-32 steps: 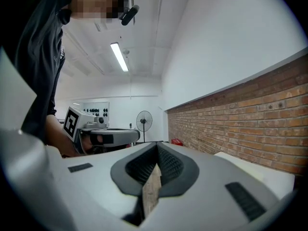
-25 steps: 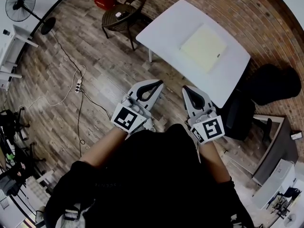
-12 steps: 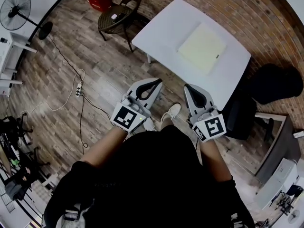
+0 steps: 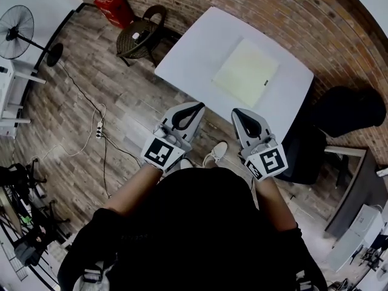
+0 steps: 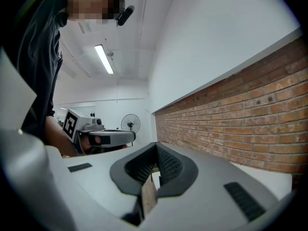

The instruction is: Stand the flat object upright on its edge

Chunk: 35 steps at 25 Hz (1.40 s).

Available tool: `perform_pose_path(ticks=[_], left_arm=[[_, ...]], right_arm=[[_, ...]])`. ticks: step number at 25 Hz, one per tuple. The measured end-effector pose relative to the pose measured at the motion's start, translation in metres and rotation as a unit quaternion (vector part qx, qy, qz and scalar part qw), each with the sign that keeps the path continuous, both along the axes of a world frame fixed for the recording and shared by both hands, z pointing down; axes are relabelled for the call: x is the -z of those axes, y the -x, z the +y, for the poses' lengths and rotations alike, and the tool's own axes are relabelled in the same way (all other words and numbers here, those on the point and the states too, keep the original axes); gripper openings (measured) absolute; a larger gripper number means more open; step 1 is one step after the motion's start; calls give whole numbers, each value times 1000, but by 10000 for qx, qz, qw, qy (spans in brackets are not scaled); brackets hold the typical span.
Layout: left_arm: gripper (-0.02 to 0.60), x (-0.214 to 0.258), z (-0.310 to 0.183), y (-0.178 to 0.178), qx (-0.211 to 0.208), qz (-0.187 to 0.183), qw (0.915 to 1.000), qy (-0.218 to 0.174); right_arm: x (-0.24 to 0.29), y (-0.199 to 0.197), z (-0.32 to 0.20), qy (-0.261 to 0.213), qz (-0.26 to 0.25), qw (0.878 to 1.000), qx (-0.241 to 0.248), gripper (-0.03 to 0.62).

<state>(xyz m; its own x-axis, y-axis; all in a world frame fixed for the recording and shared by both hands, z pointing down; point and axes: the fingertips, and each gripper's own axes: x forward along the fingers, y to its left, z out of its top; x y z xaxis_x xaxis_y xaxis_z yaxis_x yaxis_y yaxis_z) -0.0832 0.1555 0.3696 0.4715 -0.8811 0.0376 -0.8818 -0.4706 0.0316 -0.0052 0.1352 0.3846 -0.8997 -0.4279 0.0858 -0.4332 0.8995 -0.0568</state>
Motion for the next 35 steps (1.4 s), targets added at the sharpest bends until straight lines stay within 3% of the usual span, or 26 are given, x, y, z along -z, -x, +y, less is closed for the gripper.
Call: perform_pose_path(ticks=[13,17,24,32,35], left_arm=[[18,5,-84,-57,-247,-174,9995,50],[18,4,-100,-65,-280,-65,9996,35],[18,-4,-129,-76,-502,-56,9985,197],[18,-11,-182,-67,-1103,100,9938,68],[18,-20,-207,-60,-1327,7,9909,236]], right_arm=[[0,-50,-71,-5,-36,10000,28,8],[-3,-59,-87,48,-33,10000,-28,8],[-11,-67,-113,189,-75,9994,-272,8],[-26,-60,-159,312,83,9957,-863,8],[-31,-54,-180,400,137,9929,-1113,8]])
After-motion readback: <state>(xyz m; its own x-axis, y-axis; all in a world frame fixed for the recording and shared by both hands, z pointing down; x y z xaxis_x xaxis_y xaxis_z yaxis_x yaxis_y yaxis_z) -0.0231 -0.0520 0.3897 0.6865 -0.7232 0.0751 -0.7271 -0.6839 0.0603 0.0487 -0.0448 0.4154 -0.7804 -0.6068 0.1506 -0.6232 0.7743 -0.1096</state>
